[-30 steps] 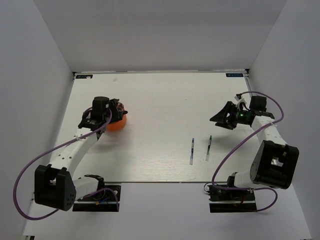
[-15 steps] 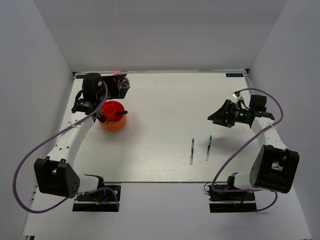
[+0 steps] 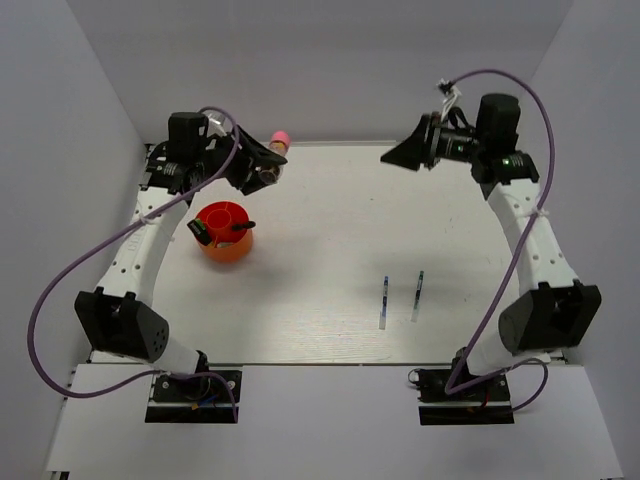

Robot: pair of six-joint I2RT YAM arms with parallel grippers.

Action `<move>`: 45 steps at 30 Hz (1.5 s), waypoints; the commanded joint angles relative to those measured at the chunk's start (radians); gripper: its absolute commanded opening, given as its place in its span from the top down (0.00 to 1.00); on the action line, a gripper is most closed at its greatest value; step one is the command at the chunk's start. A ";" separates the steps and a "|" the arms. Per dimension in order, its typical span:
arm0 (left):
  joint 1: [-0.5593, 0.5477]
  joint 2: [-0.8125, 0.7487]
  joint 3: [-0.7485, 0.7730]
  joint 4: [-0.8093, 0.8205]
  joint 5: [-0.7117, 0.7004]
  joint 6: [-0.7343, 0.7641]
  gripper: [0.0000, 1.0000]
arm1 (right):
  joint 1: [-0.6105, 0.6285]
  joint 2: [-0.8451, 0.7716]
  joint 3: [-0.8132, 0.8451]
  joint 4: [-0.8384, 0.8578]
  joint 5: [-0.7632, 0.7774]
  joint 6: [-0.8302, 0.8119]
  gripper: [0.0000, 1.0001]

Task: Sort the stationery into containers
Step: Pass the stationery from the left arm to the right

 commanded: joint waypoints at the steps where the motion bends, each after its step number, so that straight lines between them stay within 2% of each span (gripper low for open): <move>1: -0.061 -0.039 0.136 -0.235 0.149 0.428 1.00 | -0.011 0.135 0.143 0.096 -0.036 0.319 0.37; 2: -0.078 -0.048 0.144 -0.270 0.137 0.617 1.00 | -0.008 0.203 0.149 0.145 -0.054 0.455 0.38; 4: -0.132 -0.086 0.163 -0.377 0.077 0.737 1.00 | 0.018 0.228 0.144 0.354 -0.089 0.719 0.38; 5: -0.158 -0.101 0.146 -0.384 -0.038 0.836 1.00 | 0.022 0.258 0.141 0.395 -0.094 0.778 0.38; 6: -0.169 -0.124 0.094 -0.384 -0.087 0.906 1.00 | 0.028 0.271 0.144 0.438 -0.100 0.830 0.38; 7: -0.192 -0.210 0.057 -0.340 -0.117 0.964 1.00 | 0.044 0.283 0.143 0.549 -0.100 0.969 0.38; 8: -0.207 -0.241 -0.022 -0.277 -0.177 0.984 1.00 | 0.053 0.291 0.132 0.576 -0.099 0.996 0.38; 11: -0.215 -0.374 -0.230 -0.097 -0.234 1.021 1.00 | 0.099 0.292 0.086 0.676 -0.114 1.105 0.38; 13: -0.215 -0.411 -0.259 -0.045 -0.254 1.024 1.00 | 0.131 0.283 0.049 0.728 -0.110 1.175 0.37; 16: -0.217 -0.410 -0.283 -0.013 -0.283 1.009 1.00 | 0.182 0.260 0.040 0.721 -0.103 1.150 0.35; 18: -0.217 -0.393 -0.296 0.026 -0.296 0.992 1.00 | 0.214 0.245 0.029 0.652 -0.088 1.101 0.35; 23: -0.215 -0.353 -0.300 0.101 -0.311 0.914 1.00 | 0.275 0.249 -0.017 0.652 -0.070 1.012 0.31; 25: -0.217 -0.336 -0.294 0.124 -0.331 0.887 1.00 | 0.297 0.249 -0.006 0.604 -0.048 0.946 0.31; 26: -0.218 -0.330 -0.296 0.135 -0.336 0.882 1.00 | 0.301 0.248 0.015 0.496 -0.041 0.886 0.31; 29: -0.218 -0.321 -0.305 0.176 -0.334 0.853 1.00 | 0.337 0.254 0.054 0.350 0.022 0.774 0.31; 35: -0.226 -0.306 -0.305 0.207 -0.334 0.823 1.00 | 0.375 0.281 0.062 0.293 0.096 0.706 0.31; 45: -0.243 -0.293 -0.348 0.233 -0.342 0.810 1.00 | 0.423 0.317 0.117 0.311 0.137 0.659 0.31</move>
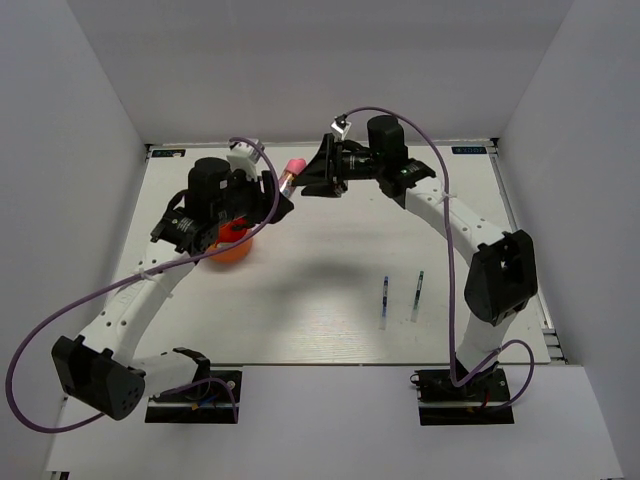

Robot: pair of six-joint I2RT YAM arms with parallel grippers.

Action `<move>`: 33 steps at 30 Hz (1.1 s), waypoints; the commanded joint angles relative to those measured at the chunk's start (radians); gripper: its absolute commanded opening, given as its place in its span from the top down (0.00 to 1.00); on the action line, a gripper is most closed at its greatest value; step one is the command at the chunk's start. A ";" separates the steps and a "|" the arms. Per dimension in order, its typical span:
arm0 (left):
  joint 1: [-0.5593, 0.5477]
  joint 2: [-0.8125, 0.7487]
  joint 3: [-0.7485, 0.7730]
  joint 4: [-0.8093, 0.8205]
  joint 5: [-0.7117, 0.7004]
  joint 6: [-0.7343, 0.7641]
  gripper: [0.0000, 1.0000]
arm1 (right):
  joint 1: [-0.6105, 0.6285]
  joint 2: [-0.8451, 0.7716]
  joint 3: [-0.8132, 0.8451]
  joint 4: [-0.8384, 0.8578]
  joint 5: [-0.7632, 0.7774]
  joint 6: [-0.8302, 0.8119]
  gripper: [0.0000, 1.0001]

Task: Sort the stationery into containers
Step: Pass the stationery from the left arm to the right

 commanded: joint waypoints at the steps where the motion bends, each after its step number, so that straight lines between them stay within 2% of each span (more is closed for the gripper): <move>1: -0.007 -0.004 -0.009 0.049 -0.009 -0.011 1.00 | 0.010 0.002 0.061 0.013 0.024 -0.049 0.31; 8: -0.023 -0.011 -0.038 0.071 -0.010 -0.018 1.00 | 0.031 0.026 0.078 0.053 0.067 -0.046 0.31; 14: -0.026 -0.027 -0.072 0.097 -0.016 -0.037 1.00 | 0.042 0.043 0.067 0.064 0.089 -0.034 0.37; 20: -0.038 -0.033 -0.090 0.101 -0.019 -0.040 1.00 | 0.043 0.046 0.062 0.087 0.123 -0.048 0.38; 27: -0.041 -0.051 -0.110 0.117 -0.016 -0.054 1.00 | 0.040 0.045 0.062 0.090 0.147 -0.069 0.46; 30: -0.044 -0.057 -0.121 0.118 -0.021 -0.054 1.00 | 0.040 0.048 0.062 0.091 0.149 -0.072 0.54; 31: -0.041 -0.059 -0.124 0.120 -0.015 -0.055 1.00 | 0.039 0.048 0.059 0.097 0.146 -0.074 0.57; 32: -0.043 -0.062 -0.124 0.118 -0.016 -0.057 1.00 | 0.040 0.049 0.056 0.099 0.146 -0.072 0.66; 33: -0.043 -0.062 -0.127 0.120 -0.018 -0.058 1.00 | 0.042 0.048 0.053 0.104 0.146 -0.075 0.68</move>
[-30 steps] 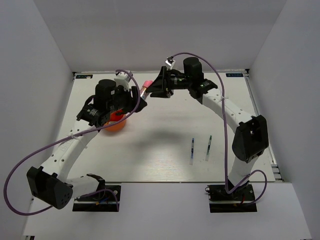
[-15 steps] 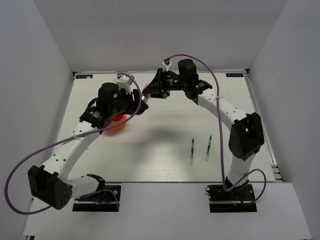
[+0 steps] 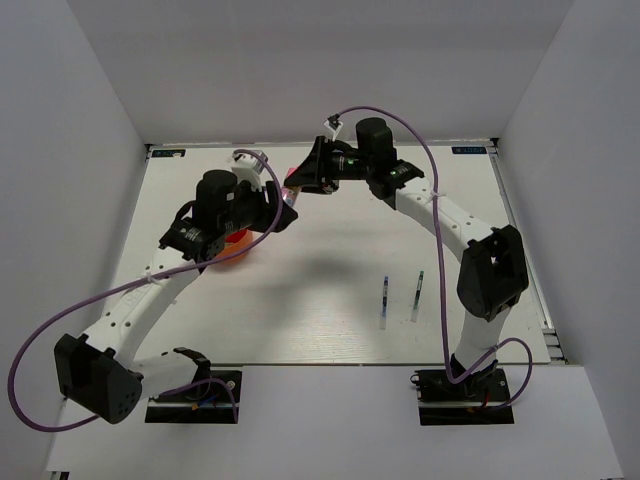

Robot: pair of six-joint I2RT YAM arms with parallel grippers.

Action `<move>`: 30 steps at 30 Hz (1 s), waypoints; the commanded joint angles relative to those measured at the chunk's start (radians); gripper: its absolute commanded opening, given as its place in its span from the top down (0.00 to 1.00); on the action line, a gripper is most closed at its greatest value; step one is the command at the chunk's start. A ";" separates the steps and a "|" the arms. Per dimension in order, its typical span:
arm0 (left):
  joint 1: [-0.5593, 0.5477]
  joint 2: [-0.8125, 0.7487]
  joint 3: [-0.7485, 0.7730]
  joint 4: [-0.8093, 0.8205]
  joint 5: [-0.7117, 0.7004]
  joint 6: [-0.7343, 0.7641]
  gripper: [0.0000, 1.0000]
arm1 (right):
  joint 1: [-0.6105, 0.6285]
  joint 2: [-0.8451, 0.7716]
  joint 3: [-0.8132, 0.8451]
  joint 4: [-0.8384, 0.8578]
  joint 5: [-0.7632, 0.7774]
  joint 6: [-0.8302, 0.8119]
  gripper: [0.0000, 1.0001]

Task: Sort the stationery into containers
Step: Pass the stationery from the left arm to the right

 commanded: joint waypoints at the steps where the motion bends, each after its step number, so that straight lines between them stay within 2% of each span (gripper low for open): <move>1: -0.011 -0.046 -0.007 0.027 0.008 -0.010 1.00 | 0.001 -0.006 0.021 0.070 0.027 -0.033 0.73; 2: -0.009 -0.045 -0.013 0.030 0.011 -0.013 1.00 | -0.001 -0.008 0.021 0.073 0.026 -0.035 0.80; 5: -0.009 -0.049 -0.016 0.027 0.000 -0.023 1.00 | -0.001 -0.012 0.018 0.075 0.027 -0.044 0.90; 7: -0.011 -0.051 -0.017 0.027 0.000 -0.028 0.95 | -0.004 -0.012 0.021 0.073 0.021 -0.056 0.96; 8: -0.009 -0.051 -0.017 0.011 -0.001 -0.027 0.87 | -0.002 -0.012 0.021 0.072 0.022 -0.059 1.00; 9: -0.011 -0.052 -0.020 0.020 -0.003 -0.031 0.64 | -0.001 -0.015 0.019 0.070 0.022 -0.059 1.00; 12: -0.011 -0.058 -0.025 0.014 -0.010 -0.037 0.43 | -0.004 -0.017 0.023 0.067 0.022 -0.068 1.00; 13: -0.009 -0.064 -0.025 0.011 -0.015 -0.037 0.28 | -0.002 -0.020 0.023 0.066 0.022 -0.070 1.00; 17: -0.009 -0.075 -0.042 0.010 -0.027 -0.043 0.11 | -0.002 -0.020 0.021 0.066 0.019 -0.074 1.00; 22: -0.009 -0.078 -0.047 0.000 -0.027 -0.045 0.00 | -0.006 -0.020 0.021 0.069 0.019 -0.076 1.00; 27: -0.009 -0.091 -0.047 -0.019 -0.038 -0.042 0.00 | -0.007 -0.018 0.035 0.058 0.024 -0.099 1.00; 30: -0.009 -0.118 -0.033 -0.089 -0.069 -0.008 0.00 | -0.007 -0.014 0.053 0.035 0.033 -0.139 1.00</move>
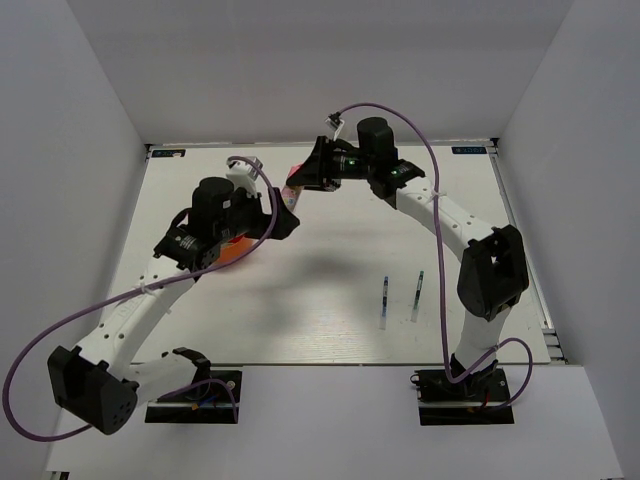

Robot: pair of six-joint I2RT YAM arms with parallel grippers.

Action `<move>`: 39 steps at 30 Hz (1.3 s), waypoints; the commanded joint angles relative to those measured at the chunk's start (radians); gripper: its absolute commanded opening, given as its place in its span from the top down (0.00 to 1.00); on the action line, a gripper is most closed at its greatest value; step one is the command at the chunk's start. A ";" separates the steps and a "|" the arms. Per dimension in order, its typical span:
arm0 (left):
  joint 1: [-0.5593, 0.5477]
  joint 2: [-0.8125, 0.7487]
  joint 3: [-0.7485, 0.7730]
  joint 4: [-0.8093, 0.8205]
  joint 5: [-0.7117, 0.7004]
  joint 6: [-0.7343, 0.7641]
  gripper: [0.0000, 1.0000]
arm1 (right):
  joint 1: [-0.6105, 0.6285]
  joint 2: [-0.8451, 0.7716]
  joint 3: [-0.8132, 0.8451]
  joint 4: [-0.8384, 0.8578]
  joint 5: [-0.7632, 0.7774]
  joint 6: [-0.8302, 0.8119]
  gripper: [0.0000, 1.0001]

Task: Sort the stationery into containers
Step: Pass the stationery from the left arm to the right, then place the stationery into the container

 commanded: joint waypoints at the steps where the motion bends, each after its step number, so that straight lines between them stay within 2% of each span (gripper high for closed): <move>1: -0.003 -0.070 0.011 -0.085 -0.052 0.036 0.00 | -0.002 -0.012 0.059 0.016 0.017 -0.059 1.00; 8: 0.028 -0.181 0.044 -0.397 -0.207 0.104 0.00 | -0.002 0.023 0.111 -0.041 0.046 -0.140 1.00; 11: 0.026 -0.273 0.048 -0.503 -0.339 0.096 0.00 | 0.009 0.049 0.140 -0.058 0.065 -0.191 1.00; 16: 0.026 -0.420 0.051 -0.598 -0.532 0.034 0.00 | 0.044 0.092 0.214 -0.124 0.094 -0.381 1.00; 18: 0.026 -0.460 0.049 -0.629 -0.560 0.021 0.00 | 0.061 0.119 0.277 -0.159 0.091 -0.454 1.00; 19: 0.025 -0.471 0.055 -0.644 -0.577 0.017 0.00 | 0.067 0.159 0.300 -0.229 0.088 -0.480 1.00; 25: 0.028 -0.566 0.055 -0.654 -0.652 -0.016 0.00 | 0.125 0.261 0.496 -0.323 0.050 -0.678 1.00; 30: 0.028 -0.601 0.044 -0.651 -0.694 -0.025 0.00 | 0.177 0.279 0.481 -0.177 0.037 -0.735 1.00; 39: 0.028 -0.641 0.042 -0.685 -0.678 -0.013 0.00 | 0.252 0.389 0.566 0.109 0.084 -0.665 1.00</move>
